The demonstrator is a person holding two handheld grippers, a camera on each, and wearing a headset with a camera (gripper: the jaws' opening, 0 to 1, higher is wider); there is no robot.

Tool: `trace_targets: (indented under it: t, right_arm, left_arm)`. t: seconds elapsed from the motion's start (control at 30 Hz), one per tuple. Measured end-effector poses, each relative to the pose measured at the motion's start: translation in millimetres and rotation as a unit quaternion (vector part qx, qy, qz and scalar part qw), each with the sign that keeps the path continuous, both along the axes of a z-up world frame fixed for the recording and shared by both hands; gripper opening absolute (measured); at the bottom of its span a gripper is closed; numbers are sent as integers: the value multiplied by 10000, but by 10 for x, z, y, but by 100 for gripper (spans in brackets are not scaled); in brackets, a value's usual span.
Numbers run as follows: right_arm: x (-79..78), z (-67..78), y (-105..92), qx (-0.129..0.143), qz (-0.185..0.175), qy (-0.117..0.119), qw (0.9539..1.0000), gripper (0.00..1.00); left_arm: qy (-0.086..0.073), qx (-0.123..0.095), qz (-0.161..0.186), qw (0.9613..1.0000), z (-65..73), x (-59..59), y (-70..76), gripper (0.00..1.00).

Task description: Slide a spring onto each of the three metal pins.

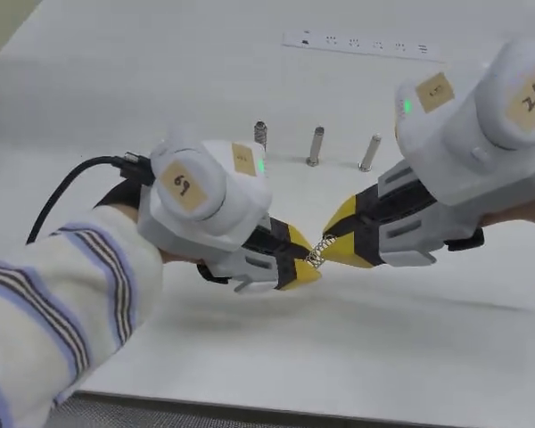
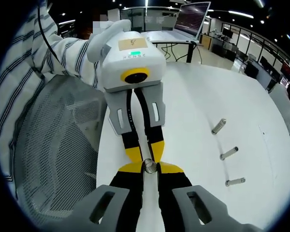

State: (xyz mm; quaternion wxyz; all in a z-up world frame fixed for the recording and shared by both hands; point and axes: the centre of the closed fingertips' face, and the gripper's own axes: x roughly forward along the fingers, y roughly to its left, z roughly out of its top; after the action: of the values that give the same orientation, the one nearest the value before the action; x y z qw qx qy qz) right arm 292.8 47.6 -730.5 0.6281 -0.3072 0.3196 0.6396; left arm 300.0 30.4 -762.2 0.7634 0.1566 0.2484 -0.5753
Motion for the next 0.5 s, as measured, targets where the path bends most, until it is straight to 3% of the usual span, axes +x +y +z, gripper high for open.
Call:
trace_targets:
  t: [0.5]
  right_arm:
    - [26, -10, -28, -221, 67, -29, 9997, 7]
  left_arm:
    - [85, -83, 48, 9999, -24, 25, -27, 2]
